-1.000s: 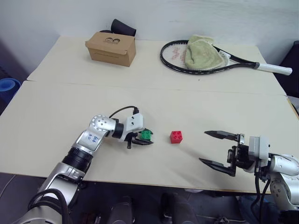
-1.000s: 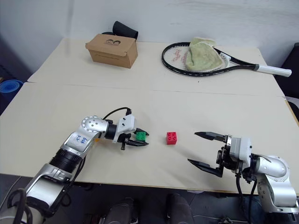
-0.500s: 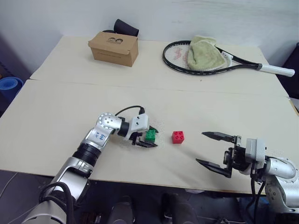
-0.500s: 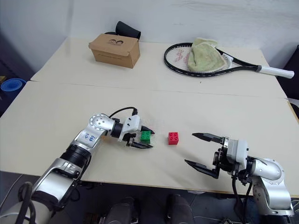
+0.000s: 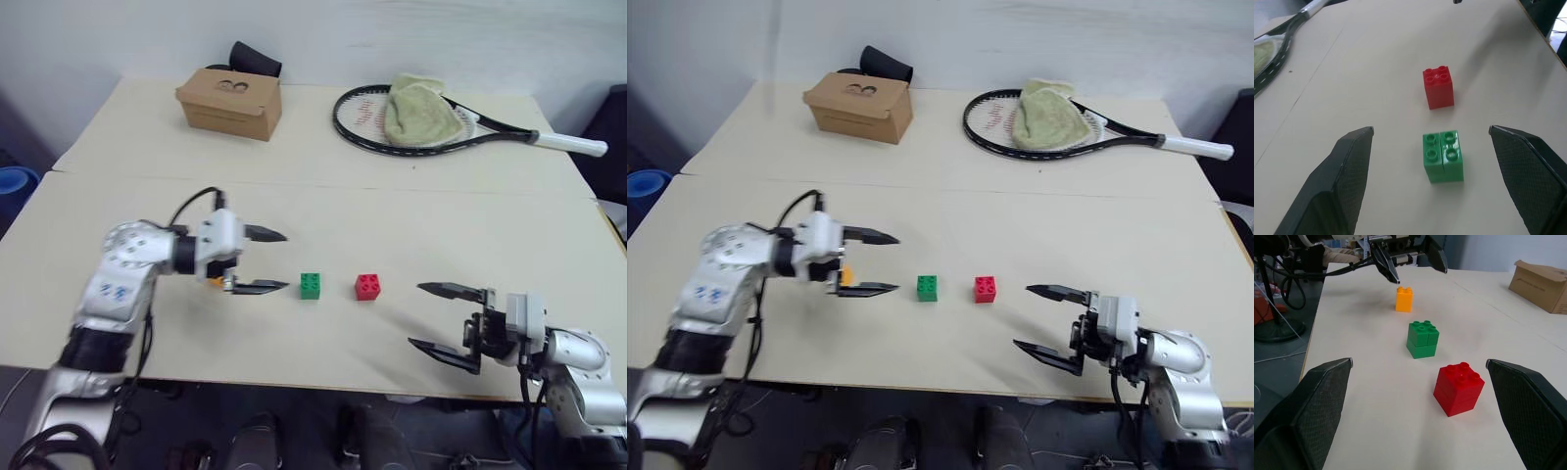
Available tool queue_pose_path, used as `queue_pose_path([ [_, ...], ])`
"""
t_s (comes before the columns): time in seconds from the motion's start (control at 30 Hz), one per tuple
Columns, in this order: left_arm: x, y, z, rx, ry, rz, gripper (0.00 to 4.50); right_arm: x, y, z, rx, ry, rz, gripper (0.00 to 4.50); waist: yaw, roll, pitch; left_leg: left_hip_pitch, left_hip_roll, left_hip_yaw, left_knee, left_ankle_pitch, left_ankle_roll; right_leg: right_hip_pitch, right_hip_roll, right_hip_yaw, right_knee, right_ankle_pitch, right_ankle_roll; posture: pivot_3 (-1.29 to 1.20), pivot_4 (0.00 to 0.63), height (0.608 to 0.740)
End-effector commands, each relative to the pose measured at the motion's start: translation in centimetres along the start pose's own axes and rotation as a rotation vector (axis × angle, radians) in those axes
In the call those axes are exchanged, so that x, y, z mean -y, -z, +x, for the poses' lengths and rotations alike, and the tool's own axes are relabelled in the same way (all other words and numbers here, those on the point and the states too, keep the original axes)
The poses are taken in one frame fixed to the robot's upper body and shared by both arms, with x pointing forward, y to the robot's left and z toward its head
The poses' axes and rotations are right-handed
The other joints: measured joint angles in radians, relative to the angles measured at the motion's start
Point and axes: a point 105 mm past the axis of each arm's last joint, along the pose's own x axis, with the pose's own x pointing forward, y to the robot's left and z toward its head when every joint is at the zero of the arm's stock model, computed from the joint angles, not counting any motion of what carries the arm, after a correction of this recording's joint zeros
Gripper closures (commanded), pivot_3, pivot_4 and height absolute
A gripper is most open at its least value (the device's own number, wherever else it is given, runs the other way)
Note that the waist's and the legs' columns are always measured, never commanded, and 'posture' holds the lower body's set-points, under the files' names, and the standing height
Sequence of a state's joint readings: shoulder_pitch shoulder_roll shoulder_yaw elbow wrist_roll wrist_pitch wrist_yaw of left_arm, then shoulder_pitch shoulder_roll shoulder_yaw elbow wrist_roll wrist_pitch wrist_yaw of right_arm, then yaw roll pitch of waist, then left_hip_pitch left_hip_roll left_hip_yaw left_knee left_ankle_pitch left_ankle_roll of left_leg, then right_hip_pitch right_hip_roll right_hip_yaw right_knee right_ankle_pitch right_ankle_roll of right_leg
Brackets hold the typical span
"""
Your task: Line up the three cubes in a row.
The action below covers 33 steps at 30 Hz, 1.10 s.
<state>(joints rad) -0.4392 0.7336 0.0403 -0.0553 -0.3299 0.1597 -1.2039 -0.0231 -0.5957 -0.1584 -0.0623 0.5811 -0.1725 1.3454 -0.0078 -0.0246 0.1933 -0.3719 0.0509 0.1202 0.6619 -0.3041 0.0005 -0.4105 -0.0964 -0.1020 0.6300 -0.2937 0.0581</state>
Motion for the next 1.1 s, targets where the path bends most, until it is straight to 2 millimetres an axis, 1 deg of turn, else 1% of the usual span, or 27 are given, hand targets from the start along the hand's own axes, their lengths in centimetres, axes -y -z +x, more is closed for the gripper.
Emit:
queue_pose_path([
  [0.03, -0.8, 0.7, -6.4, -0.003, -0.256, -0.087, 0.53, 0.4, -0.5, 0.2, 0.039, -0.006, -0.017, 0.0, -0.009, 0.0, 0.0, 0.0, 0.001, 0.0, 0.0, 0.0, 0.0, 0.0, 0.0, 0.001, 0.0, 0.0, 0.0, 0.0, 0.15, 0.74],
  [0.07, -0.4, 1.7, -8.4, -0.026, -0.323, -0.13, 0.53, 0.5, -0.6, 0.3, 0.047, -0.009, -0.019, 0.0, -0.012, 0.0, 0.0, 0.0, 0.002, -0.001, 0.0, 0.0, -0.001, 0.0, 0.0, 0.001, 0.0, 0.0, 0.0, 0.0, 0.15, 0.74],
  [0.1, 0.4, 3.2, -10.7, -0.065, -0.381, -0.186, 0.35, 0.6, -0.7, 0.6, 0.058, -0.01, -0.025, 0.0, -0.018, 0.0, 0.0, -0.001, 0.002, -0.001, 0.0, 0.0, -0.001, 0.0, 0.0, 0.001, -0.001, -0.001, -0.001, 0.0, 0.15, 0.74],
  [0.13, 1.1, 4.0, -12.2, -0.092, -0.415, -0.221, 0.17, 0.7, -0.7, 0.7, 0.065, -0.01, -0.03, 0.0, -0.019, 0.0, 0.0, 0.0, 0.002, -0.001, -0.001, -0.001, -0.001, 0.0, 0.0, 0.002, -0.001, -0.001, -0.001, 0.0, 0.15, 0.74],
  [0.17, 1.5, 4.4, -12.9, -0.108, -0.43, -0.239, 0.03, 0.7, -0.8, 0.8, 0.069, -0.011, -0.033, 0.0, -0.019, 0.0, 0.0, 0.0, 0.002, -0.001, -0.001, -0.001, -0.001, 0.0, 0.0, 0.002, -0.001, -0.001, -0.001, 0.0, 0.15, 0.74],
  [0.2, 1.7, 4.6, -13.2, -0.113, -0.435, -0.246, 0.03, 0.7, -0.8, 0.8, 0.071, -0.011, -0.034, 0.0, -0.019, 0.001, 0.0, 0.0, 0.002, -0.002, -0.001, -0.001, -0.001, 0.0, 0.0, 0.001, -0.001, -0.001, -0.001, 0.0, 0.15, 0.74],
  [0.27, 3.9, 7.0, -17.4, -0.201, -0.57, -0.364, 0.03, 0.8, -1.0, 1.3, 0.087, -0.024, -0.033, 0.0, -0.012, 0.0, 0.0, -0.001, 0.001, -0.003, -0.001, -0.004, 0.002, 0.0, -0.002, 0.0, -0.001, -0.001, -0.002, 0.0, 0.15, 0.74],
  [0.3, 5.1, 7.7, -18.9, -0.236, -0.607, -0.404, 0.03, 0.8, -1.2, 1.6, 0.096, -0.031, -0.039, 0.0, -0.016, 0.0, 0.0, -0.001, 0.001, -0.003, -0.001, -0.005, 0.001, 0.0, -0.002, 0.0, -0.002, -0.001, -0.002, 0.0, 0.15, 0.74],
  [0.33, 6.1, 8.2, -19.8, -0.269, -0.624, -0.427, 0.03, 0.8, -1.3, 1.8, 0.104, -0.036, -0.045, 0.0, -0.018, 0.0, 0.0, 0.0, 0.001, -0.003, -0.001, -0.006, 0.002, 0.0, -0.002, 0.001, -0.002, -0.001, -0.002, 0.0, 0.15, 0.74],
  [0.37, 6.8, 8.3, -20.1, -0.281, -0.63, -0.441, 0.03, 0.8, -1.5, 2.1, 0.111, -0.042, -0.048, 0.0, -0.019, 0.0, 0.0, 0.0, 0.002, -0.003, -0.001, -0.008, 0.003, 0.0, -0.002, 0.001, -0.002, -0.001, -0.002, 0.0, 0.15, 0.74],
  [0.43, 7.2, 8.0, -19.8, -0.266, -0.625, -0.437, 0.03, 0.9, -1.8, 2.5, 0.121, -0.052, -0.054, 0.0, -0.014, 0.0, 0.0, -0.001, 0.003, -0.003, -0.001, -0.009, 0.003, 0.0, -0.002, 0.0, -0.002, -0.002, -0.003, 0.0, 0.15, 0.74],
  [0.53, 6.8, 7.4, -18.8, -0.236, -0.607, -0.413, 0.03, 1.1, -2.0, 2.7, 0.125, -0.06, -0.053, 0.0, 0.003, 0.001, 0.0, -0.001, 0.002, -0.004, -0.001, -0.011, -0.001, 0.0, -0.004, -0.001, -0.002, -0.002, -0.004, 0.0, 0.15, 0.74],
  [0.63, 4.6, 5.8, -15.7, -0.152, -0.506, -0.304, 0.03, 1.3, -2.3, 3.0, 0.121, -0.081, -0.055, 0.0, 0.012, 0.002, 0.001, 0.0, 0.002, -0.005, -0.001, -0.011, -0.002, 0.0, -0.005, -0.001, -0.002, -0.002, -0.004, 0.0, 0.15, 0.74],
  [0.67, 3.5, 5.5, -14.2, -0.128, -0.437, -0.279, 0.03, 1.4, -2.4, 3.0, 0.113, -0.089, -0.053, 0.0, 0.015, 0.002, 0.001, -0.001, 0.002, -0.005, -0.001, -0.011, -0.002, 0.0, -0.006, -0.002, -0.002, -0.002, -0.004, 0.0, 0.15, 0.74],
  [0.7, 2.9, 5.5, -13.1, -0.123, -0.375, -0.275, 0.03, 1.5, -2.5, 3.0, 0.107, -0.094, -0.053, 0.0, 0.021, 0.003, 0.001, -0.001, 0.002, -0.005, -0.001, -0.011, -0.002, 0.0, -0.006, -0.002, -0.002, -0.002, -0.004, 0.0, 0.15, 0.74],
  [0.73, 2.5, 5.5, -12.5, -0.123, -0.335, -0.274, 0.03, 1.6, -2.6, 3.0, 0.103, -0.097, -0.051, 0.0, 0.021, 0.003, 0.0, -0.001, 0.001, -0.005, -0.001, -0.01, -0.002, 0.001, -0.006, -0.002, -0.001, -0.002, -0.004, 0.0, 0.15, 0.74],
  [0.8, 2.1, 6.3, -11.0, -0.181, -0.19, -0.25, 0.03, 1.7, -2.8, 3.0, 0.091, -0.098, -0.056, 0.0, 0.012, 0.003, 0.0, -0.001, 0.001, -0.003, -0.001, -0.009, 0.0, 0.0, -0.005, -0.002, -0.001, -0.002, -0.004, 0.0, 0.15, 0.74],
  [0.83, 2.0, 6.6, -10.6, -0.206, -0.141, -0.231, 0.03, 1.7, -2.8, 3.0, 0.086, -0.098, -0.058, 0.0, 0.007, 0.004, 0.0, -0.001, 0.001, -0.002, -0.001, -0.006, -0.001, 0.0, -0.004, -0.002, -0.001, -0.002, -0.004, 0.0, 0.15, 0.74],
  [0.87, 1.6, 6.8, -10.3, -0.221, -0.112, -0.204, 0.03, 1.7, -2.9, 2.9, 0.083, -0.095, -0.063, 0.0, 0.003, 0.004, 0.0, -0.001, 0.001, 0.001, -0.002, -0.006, -0.002, -0.001, -0.003, -0.002, -0.001, -0.002, -0.004, 0.0, 0.15, 0.74],
  [0.97, -1.0, 7.2, -9.0, -0.209, -0.101, -0.14, 0.03, 1.9, -3.2, 2.6, 0.072, -0.066, -0.074, 0.0, -0.001, 0.004, 0.0, -0.001, 0.003, 0.007, -0.002, -0.006, -0.002, -0.003, 0.001, -0.007, -0.001, -0.002, -0.003, 0.0, 0.15, 0.74],
  [1.1, -2.3, 7.8, -7.6, -0.222, -0.014, -0.108, 0.03, 1.7, -3.3, 2.0, 0.053, -0.029, -0.076, 0.0, 0.002, 0.004, 0.0, -0.001, 0.003, 0.009, 0.001, -0.005, -0.002, -0.004, 0.002, -0.006, 0.002, -0.002, -0.003, 0.0, 0.15, 0.74],
])
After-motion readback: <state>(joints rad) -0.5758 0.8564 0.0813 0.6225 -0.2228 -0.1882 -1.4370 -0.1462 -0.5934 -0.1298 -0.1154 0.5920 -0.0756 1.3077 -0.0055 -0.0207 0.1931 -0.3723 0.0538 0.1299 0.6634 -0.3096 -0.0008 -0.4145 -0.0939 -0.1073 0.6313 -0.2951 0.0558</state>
